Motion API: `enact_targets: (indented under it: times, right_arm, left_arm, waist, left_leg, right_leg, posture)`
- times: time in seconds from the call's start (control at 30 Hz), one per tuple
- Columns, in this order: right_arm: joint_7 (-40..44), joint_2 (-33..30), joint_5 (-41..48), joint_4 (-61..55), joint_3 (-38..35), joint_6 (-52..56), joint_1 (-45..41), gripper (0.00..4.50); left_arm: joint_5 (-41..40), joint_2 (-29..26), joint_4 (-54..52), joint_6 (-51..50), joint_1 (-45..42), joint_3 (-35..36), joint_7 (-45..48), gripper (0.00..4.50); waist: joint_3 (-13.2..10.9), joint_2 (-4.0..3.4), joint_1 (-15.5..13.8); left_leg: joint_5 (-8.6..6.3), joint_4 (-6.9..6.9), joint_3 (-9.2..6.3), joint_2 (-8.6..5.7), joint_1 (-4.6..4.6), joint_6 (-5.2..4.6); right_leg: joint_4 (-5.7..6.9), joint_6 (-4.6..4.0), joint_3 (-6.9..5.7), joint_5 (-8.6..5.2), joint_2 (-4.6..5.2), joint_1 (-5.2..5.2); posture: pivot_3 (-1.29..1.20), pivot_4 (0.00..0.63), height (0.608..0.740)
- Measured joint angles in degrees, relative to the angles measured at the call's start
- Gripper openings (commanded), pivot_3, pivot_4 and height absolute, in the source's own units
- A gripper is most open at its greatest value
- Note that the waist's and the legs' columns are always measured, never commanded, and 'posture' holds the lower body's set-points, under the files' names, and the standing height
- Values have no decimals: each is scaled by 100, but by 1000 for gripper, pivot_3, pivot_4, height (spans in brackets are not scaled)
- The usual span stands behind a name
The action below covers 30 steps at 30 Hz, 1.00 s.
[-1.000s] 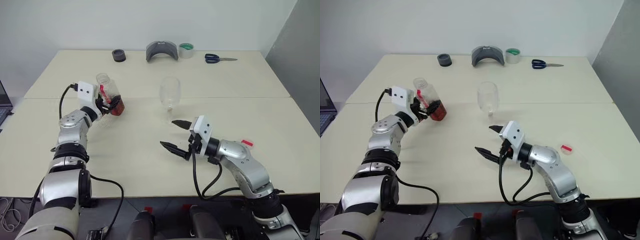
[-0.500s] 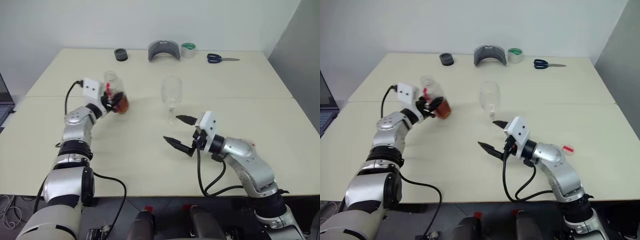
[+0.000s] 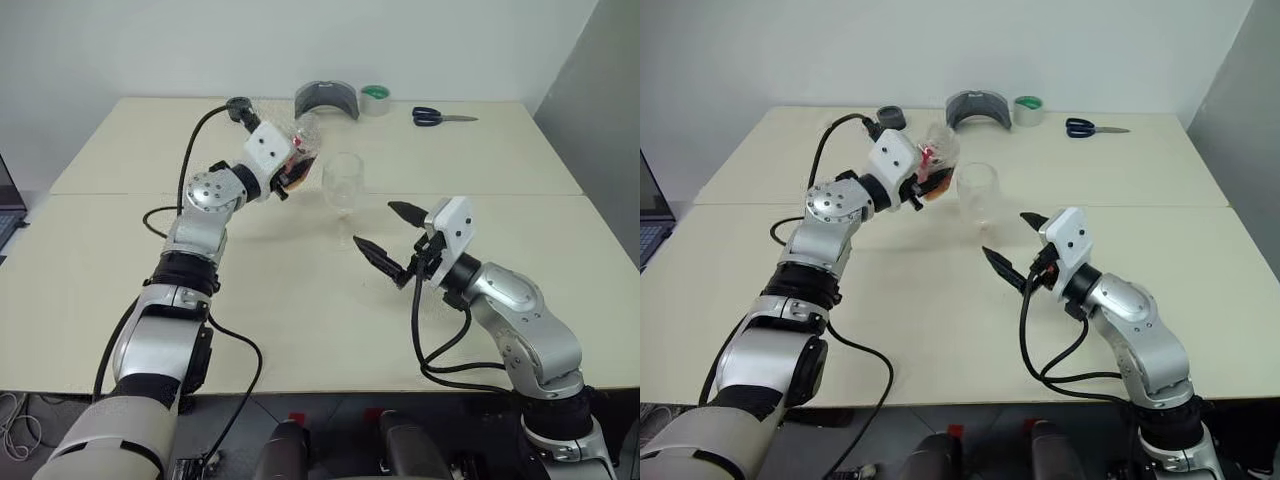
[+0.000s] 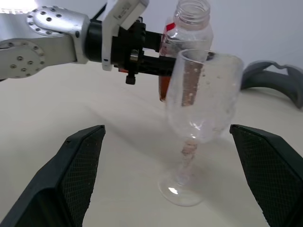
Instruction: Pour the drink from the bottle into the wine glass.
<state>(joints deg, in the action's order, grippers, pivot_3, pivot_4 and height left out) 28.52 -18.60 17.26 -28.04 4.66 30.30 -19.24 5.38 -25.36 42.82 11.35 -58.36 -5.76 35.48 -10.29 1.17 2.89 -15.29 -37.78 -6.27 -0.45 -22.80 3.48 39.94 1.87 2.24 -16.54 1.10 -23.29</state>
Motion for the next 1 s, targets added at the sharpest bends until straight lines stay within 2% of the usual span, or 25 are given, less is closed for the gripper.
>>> enact_targets:
  times: [0.43,1.0]
  right_arm:
    - [-305,103,-33,190,-138,-222,-270,4500]
    - [-316,-108,-33,205,-124,-208,-281,4500]
  left_arm:
    - [1384,-151,1215,1922,-795,-717,-996,1725]
    - [2910,-550,1865,2857,-1247,-1517,-2616,1725]
  waist:
    - [-1,1,3]
    - [-2,2,1]
  left_leg:
    - [-1,0,2,-2,-1,-2]
    - [-1,-1,1,-4,-2,-2]
  right_leg:
    - [1,0,1,0,0,-1]
    - [1,1,-1,0,0,-1]
  posture:
    - [0,150,740]
    - [0,150,740]
